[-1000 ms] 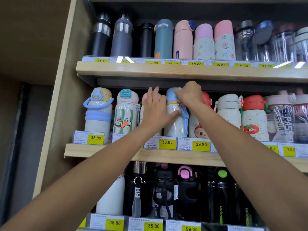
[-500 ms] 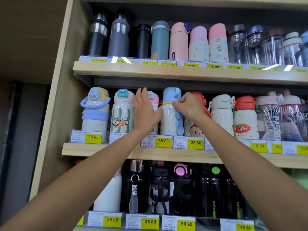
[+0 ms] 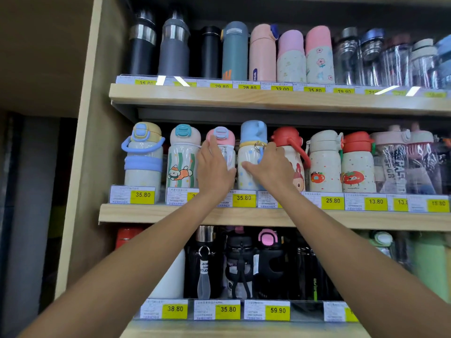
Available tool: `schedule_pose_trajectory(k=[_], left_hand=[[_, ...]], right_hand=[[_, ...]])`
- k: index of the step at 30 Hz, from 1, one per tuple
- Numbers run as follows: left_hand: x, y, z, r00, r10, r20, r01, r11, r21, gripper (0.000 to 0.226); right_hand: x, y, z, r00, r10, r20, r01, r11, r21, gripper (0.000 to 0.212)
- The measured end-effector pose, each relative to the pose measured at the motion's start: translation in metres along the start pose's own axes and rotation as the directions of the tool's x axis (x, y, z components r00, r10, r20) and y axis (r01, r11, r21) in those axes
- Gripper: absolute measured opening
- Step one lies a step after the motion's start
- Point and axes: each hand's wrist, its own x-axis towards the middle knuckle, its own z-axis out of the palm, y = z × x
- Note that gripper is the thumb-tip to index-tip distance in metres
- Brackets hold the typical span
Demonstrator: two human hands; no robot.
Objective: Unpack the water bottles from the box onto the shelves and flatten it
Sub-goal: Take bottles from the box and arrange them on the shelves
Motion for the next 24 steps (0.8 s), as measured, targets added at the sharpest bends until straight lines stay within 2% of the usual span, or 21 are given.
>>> schedule_pose_trajectory(k=[7,10,13,15,17,20,22,24], left_hand=[[-0.003,0.001,-0.001,1.0,-0.02,0.018,0.02,1.0,-0.005,0.088],[-0.009,0.005,-0.004,0.999,-0.035,-0.04,0.028,0.988,-0.152,0.079],[-0.021,0.022,-0.008,0.981,0.087,-0.176,-0.13,0.959,-0.251,0.068],[-0.025,0.037,-0.01,0.962,0.184,-0.201,-0.239,0.924,-0.297,0.057],[-0.031,0.059,-0.006,0.961,0.236,-0.145,-0.272,0.904,-0.33,0.044],[-0.029,0.083,0.004,0.962,0.269,0.032,-0.251,0.928,-0.276,0.038],[-0.023,0.097,0.01,0.963,0.237,0.124,-0.205,0.951,-0.23,0.037],[-0.021,0.112,0.017,0.966,0.207,0.154,-0.173,0.963,-0.207,0.034]], right_hand=[[-0.006,-0.007,0.004,0.999,0.011,-0.034,-0.013,0.998,-0.054,0.067],[-0.009,-0.002,-0.004,0.997,-0.047,-0.054,0.046,0.999,-0.014,0.059],[-0.01,0.015,-0.024,0.969,-0.079,-0.233,0.07,0.996,-0.047,0.045],[-0.005,0.027,-0.037,0.956,-0.043,-0.289,0.036,0.999,-0.03,0.033],[0.003,0.046,-0.05,0.962,-0.009,-0.274,0.007,1.0,-0.01,0.028],[0.013,0.074,-0.061,0.982,0.003,-0.187,-0.003,1.0,0.0,0.031],[0.018,0.088,-0.064,0.996,-0.04,-0.084,0.043,0.998,0.034,0.033],[0.019,0.099,-0.067,0.994,-0.109,0.021,0.107,0.989,0.107,0.032]])
